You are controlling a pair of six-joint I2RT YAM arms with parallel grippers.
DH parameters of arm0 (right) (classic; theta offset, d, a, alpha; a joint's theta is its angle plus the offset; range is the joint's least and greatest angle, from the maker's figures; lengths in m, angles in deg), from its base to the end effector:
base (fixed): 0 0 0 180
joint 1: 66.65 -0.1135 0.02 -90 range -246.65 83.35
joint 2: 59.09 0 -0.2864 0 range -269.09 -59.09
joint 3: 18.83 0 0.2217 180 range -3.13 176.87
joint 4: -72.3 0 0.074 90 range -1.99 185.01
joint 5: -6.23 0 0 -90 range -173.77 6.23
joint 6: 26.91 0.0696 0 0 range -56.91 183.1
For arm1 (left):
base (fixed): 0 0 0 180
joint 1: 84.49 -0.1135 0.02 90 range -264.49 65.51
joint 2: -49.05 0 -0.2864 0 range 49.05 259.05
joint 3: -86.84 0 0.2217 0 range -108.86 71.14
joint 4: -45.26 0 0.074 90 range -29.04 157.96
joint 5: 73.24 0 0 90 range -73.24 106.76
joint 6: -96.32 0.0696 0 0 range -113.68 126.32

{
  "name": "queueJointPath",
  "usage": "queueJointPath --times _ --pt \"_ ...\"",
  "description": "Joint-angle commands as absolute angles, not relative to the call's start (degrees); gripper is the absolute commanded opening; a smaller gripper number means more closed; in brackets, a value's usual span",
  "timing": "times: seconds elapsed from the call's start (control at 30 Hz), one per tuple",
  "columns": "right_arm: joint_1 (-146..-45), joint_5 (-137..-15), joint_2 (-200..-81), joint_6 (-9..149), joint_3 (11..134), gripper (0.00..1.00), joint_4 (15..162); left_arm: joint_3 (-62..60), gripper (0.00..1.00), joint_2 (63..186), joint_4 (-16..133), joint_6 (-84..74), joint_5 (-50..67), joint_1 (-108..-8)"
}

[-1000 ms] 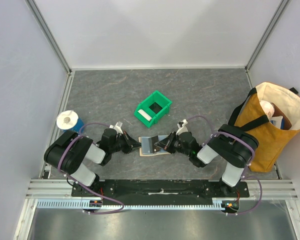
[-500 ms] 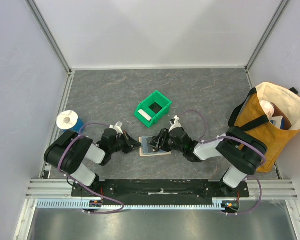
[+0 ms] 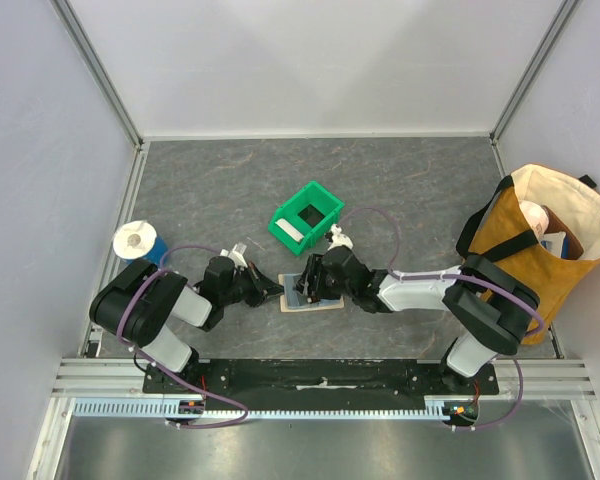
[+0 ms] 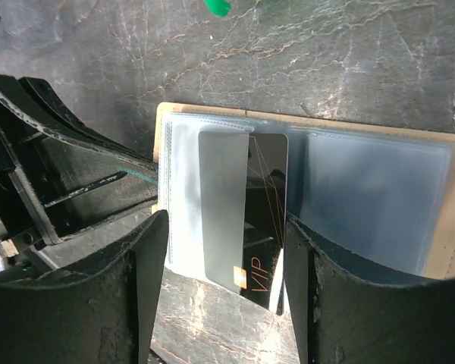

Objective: Put the credit cards into the card holder
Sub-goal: Insert the credit card into the card holder.

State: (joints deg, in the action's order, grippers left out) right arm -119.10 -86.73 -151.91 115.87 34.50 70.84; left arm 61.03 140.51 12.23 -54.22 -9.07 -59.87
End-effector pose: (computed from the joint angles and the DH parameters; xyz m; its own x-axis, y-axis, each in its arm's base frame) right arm 0.1968 0.2501 0.1702 -0.8379 0.2149 -0.5018 -0.1649 0.7766 0.6080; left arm 0.1999 -0.1250 0.1242 -0.8580 -0.4689 -0.2097 -0.0782 0.5228 -0.8489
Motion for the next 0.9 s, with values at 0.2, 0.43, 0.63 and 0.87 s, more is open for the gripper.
queueJointPath --times 0.2,0.43,0.63,0.87 --pt "-122.7 -87.1 -155.3 111.3 42.4 0.69 83.1 62.7 0.02 143.4 25.7 -51.0 -3.5 -59.3" --pt "-122.8 -96.5 -152.7 110.2 42.8 0.73 90.5 62.9 0.02 143.2 25.8 -51.0 -3.4 -59.3" --pt "-122.8 -99.8 -151.7 110.1 42.7 0.73 93.1 62.9 0.02 143.2 25.7 -51.0 -3.4 -59.3" --pt "-122.7 -96.1 -151.8 109.7 42.0 0.71 90.0 63.1 0.02 142.9 25.6 -51.0 -3.4 -59.3"
